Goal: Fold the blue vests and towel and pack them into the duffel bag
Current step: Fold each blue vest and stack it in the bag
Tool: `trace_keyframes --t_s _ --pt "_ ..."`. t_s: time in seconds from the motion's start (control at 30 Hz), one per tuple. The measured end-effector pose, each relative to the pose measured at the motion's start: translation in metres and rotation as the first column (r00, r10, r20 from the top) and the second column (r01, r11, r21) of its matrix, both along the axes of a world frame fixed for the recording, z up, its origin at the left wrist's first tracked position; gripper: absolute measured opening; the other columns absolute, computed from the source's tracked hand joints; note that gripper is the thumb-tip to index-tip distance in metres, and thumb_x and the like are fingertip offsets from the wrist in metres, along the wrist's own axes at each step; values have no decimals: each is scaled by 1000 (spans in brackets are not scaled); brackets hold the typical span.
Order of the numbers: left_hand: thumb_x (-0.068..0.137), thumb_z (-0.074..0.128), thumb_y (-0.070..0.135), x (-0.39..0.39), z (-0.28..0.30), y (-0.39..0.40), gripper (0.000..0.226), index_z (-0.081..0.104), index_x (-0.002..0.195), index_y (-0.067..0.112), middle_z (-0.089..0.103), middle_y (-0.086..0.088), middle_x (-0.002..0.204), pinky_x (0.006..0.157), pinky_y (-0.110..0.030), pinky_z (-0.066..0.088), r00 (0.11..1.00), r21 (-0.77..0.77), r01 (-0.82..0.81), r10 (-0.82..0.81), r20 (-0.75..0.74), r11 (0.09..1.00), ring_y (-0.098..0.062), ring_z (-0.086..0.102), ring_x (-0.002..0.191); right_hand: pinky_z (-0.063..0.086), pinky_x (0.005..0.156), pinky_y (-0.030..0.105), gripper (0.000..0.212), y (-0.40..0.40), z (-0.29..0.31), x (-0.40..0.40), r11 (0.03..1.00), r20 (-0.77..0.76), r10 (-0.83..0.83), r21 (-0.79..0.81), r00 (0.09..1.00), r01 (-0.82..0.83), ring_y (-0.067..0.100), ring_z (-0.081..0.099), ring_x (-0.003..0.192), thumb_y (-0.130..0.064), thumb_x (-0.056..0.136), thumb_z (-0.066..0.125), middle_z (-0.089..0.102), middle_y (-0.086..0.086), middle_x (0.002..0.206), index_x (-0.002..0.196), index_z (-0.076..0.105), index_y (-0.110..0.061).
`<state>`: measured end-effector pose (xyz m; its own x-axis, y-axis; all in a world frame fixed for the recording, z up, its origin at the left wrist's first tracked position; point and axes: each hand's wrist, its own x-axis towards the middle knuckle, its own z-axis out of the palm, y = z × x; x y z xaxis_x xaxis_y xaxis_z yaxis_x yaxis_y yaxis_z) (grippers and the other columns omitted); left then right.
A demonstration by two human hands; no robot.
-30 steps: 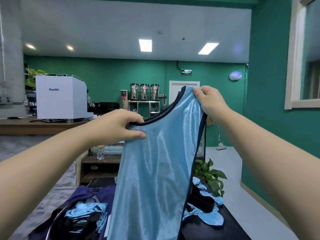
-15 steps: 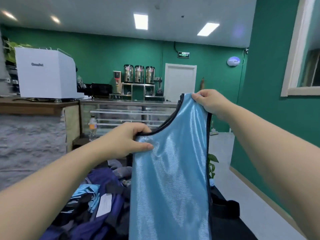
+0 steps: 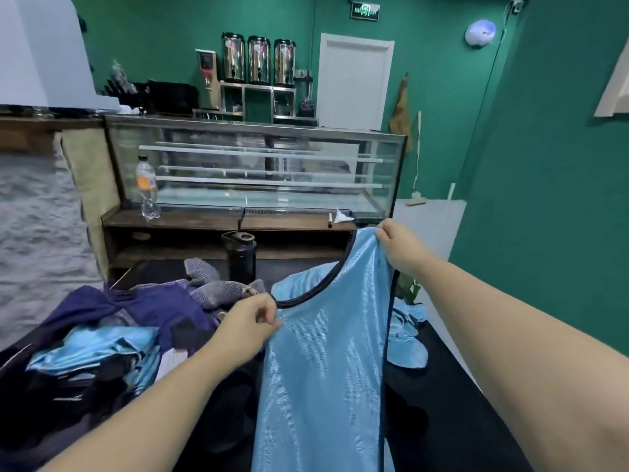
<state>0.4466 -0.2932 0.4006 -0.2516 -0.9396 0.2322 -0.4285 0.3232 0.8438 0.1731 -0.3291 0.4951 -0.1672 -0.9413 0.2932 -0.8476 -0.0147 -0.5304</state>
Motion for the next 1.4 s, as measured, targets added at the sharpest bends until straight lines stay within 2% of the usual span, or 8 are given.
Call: trace_keyframes --t_s 0.17,0.33,0.57,0.77,0.97,1.1,1.23,1.4 --pt "90 51 -3 -6 -38 -36 46 69 65 31 66 12 67 52 -21 38 996 29 -90 90 -13 996 -10 52 56 41 75 37 28 -44 -23 -5 997 -27 9 -72 1000 -11 25 51 87 -25 103 35 55 6 88 90 53 -8" --pt "94 49 0 -19 -70 -59 40 66 87 35 62 17 98 73 1 35 993 -7 -116 116 -36 993 11 56 87 42 74 38 26 -85 -59 -10 998 -26 16 -57 1000 -17 24 52 87 -27 103 37 56 7 91 83 51 -16" --pt "92 54 0 -20 -117 -81 36 64 89 35 62 13 98 67 -3 39 988 21 -136 137 -74 991 13 55 78 44 79 40 22 -112 -116 -18 998 -19 69 -9 997 -69 24 52 89 -27 101 39 57 7 92 85 53 -21" --pt "90 56 -2 -14 -154 -94 43 62 92 40 62 19 105 77 2 37 986 117 -117 130 -103 986 20 54 89 33 60 30 32 -116 -144 -16 991 70 104 75 992 -110 13 41 67 -24 102 42 46 -3 70 70 44 -20" --pt "88 58 -3 -1 -193 -106 50 62 96 46 58 0 78 69 -28 39 989 296 -83 115 -94 952 -15 46 70 34 58 17 20 -92 -139 0 981 89 161 94 983 -170 2 46 68 -26 100 48 53 -10 77 90 60 -14" --pt "87 60 -2 8 -202 -115 46 68 98 42 66 -6 92 94 -44 48 989 373 -38 89 -121 927 -17 56 82 38 62 17 16 -60 -129 12 964 57 251 78 966 -255 2 49 68 -29 96 55 58 -12 78 89 65 -19" --pt "87 61 1 11 -202 -117 42 68 101 40 69 -13 111 103 -45 45 987 403 -34 93 -129 915 -24 65 98 40 69 18 5 -19 -134 21 925 11 373 79 928 -372 5 50 72 -28 91 63 55 -10 75 94 67 -26" --pt "88 60 1 10 -199 -115 42 67 100 41 69 -9 107 103 -43 43 989 409 -19 78 -129 912 -19 63 94 36 82 17 32 19 -166 31 820 -148 565 208 812 -533 4 48 85 -29 90 63 59 -11 88 121 64 -24"
